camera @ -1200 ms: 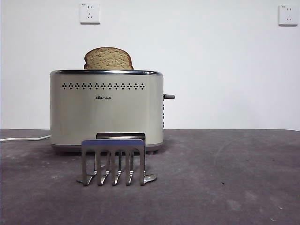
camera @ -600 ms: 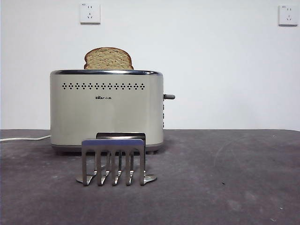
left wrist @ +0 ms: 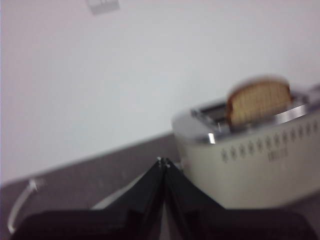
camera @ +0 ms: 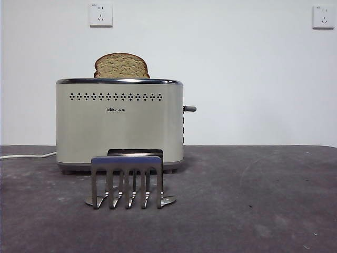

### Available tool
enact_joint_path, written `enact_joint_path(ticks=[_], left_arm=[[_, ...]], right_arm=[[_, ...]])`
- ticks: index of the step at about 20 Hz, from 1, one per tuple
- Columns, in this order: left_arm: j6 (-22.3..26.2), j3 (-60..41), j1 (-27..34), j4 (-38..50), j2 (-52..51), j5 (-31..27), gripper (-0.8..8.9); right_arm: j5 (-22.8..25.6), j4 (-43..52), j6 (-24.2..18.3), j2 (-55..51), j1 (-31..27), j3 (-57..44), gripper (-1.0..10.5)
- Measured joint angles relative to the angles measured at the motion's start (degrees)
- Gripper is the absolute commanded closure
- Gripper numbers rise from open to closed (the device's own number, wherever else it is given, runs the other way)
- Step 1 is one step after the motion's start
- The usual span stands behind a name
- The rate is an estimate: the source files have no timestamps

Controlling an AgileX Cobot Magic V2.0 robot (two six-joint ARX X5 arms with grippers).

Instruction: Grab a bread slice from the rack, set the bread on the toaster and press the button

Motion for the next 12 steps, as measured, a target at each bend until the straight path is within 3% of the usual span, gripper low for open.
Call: enact_joint_path(ticks=[6,12], left_arm=[[-0.37,-11.41,0.00,0.70,-6.97,-0.02,8.16],[-1.01,-15.67,0.00,-1.33,-10.60,-0.04,8.16]], right_arm=[[0.00,0.00,0.00,0.00,0.00,0.00,9.5],[0.00,0.00,0.00,0.00,0.00,0.00,9.5]])
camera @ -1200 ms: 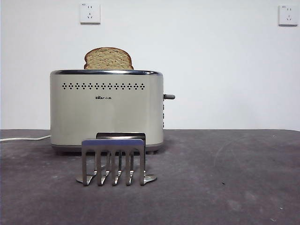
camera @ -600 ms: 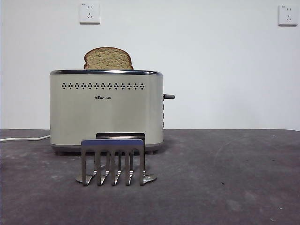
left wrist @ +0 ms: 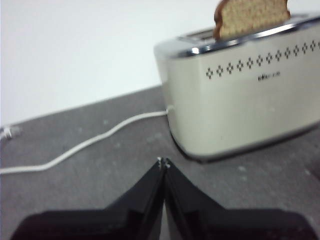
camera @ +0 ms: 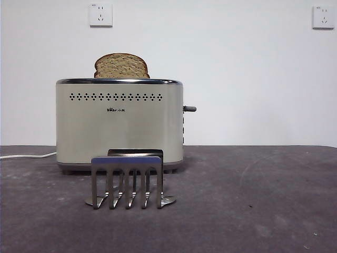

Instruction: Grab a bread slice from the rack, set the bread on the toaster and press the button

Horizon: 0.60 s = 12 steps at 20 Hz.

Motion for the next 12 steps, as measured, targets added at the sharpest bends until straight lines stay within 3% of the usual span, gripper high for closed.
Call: enact_joint_path(ticks=[4,8,12], left_arm=[[-0.85,0.00,0.00,-5.46,-0.02,0.07,8.16],[-5.01,0.00,0.00,-5.49,-0.04,0.02,8.16],[-5.99,0.00,0.00,-5.51,-0.02,0.02,8.16]], right_arm=[[0.00,0.00,0.00,0.00,0.00,0.00,9.5],[0.00,0.00,0.00,0.00,0.00,0.00,9.5],[0.00,0.00,0.00,0.00,0.00,0.00,9.5]])
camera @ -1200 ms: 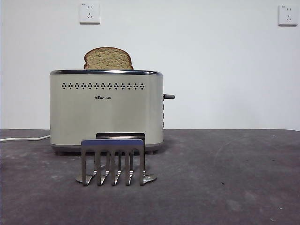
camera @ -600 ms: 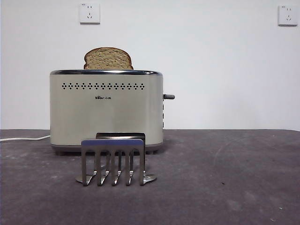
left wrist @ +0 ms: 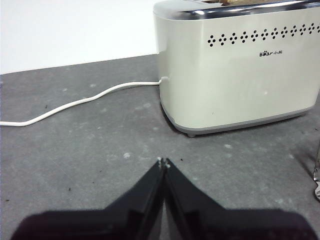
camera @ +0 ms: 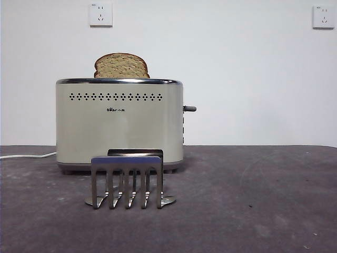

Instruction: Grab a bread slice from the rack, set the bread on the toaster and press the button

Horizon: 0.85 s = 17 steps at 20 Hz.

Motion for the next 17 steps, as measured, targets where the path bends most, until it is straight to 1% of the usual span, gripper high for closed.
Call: enact_joint_path(ticks=[12,15,17], left_arm=[[0.00,0.00,0.02,0.02,-0.02,0.00,8.16],[-0.02,0.00,0.02,0.02,0.00,0.00,8.16],[-0.02,0.00,0.02,0.02,0.00,0.00,8.16]], right_arm=[[0.13,0.00,-0.04,-0.13,-0.33,0.00,9.5],[0.15,2.49,-3.08,-3.23,-2.43,-0.02,9.5],[0.07,7.96,-3.96,-8.15,-4.07,-0.55,9.5]])
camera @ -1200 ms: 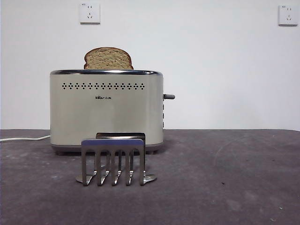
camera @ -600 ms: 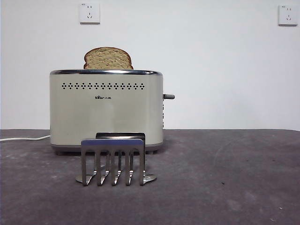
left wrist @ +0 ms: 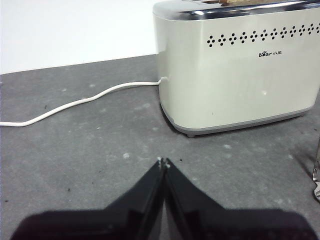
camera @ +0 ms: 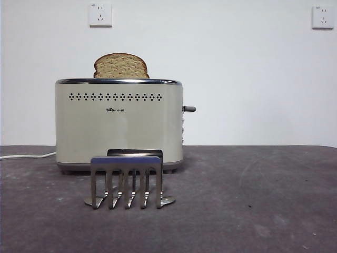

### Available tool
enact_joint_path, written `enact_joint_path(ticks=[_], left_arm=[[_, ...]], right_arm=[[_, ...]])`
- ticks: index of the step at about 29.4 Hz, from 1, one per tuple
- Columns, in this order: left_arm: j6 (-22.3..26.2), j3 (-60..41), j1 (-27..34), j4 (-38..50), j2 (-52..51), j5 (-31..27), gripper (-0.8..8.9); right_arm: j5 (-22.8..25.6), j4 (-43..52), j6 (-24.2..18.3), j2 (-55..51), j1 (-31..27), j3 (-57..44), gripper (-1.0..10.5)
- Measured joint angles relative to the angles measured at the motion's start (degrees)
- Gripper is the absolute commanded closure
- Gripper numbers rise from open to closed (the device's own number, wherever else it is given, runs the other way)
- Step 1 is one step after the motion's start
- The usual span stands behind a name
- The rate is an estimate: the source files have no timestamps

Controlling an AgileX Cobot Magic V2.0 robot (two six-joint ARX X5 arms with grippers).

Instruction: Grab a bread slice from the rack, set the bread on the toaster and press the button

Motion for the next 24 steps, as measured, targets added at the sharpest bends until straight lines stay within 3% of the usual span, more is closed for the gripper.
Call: enact_joint_path(ticks=[4,9,15,24], left_arm=[[0.00,0.00,0.00,0.00,-0.02,0.00,8.16],[0.00,0.00,0.00,0.00,0.00,0.00,8.16],[0.02,0.00,0.00,0.00,-0.02,0.00,8.16],[0.00,0.00,0.00,0.00,-0.02,0.00,8.16]], right_arm=[[0.02,12.87,0.02,-11.10,-4.76,-6.60,9.5],[9.57,28.98,2.60,-24.02,-8.50,-24.17,9.5],[11.87,46.77,6.27,-35.41,-9.07,-44.61,9.5],[23.26,56.81,9.42,-48.09,-9.07,-66.77,9.5]])
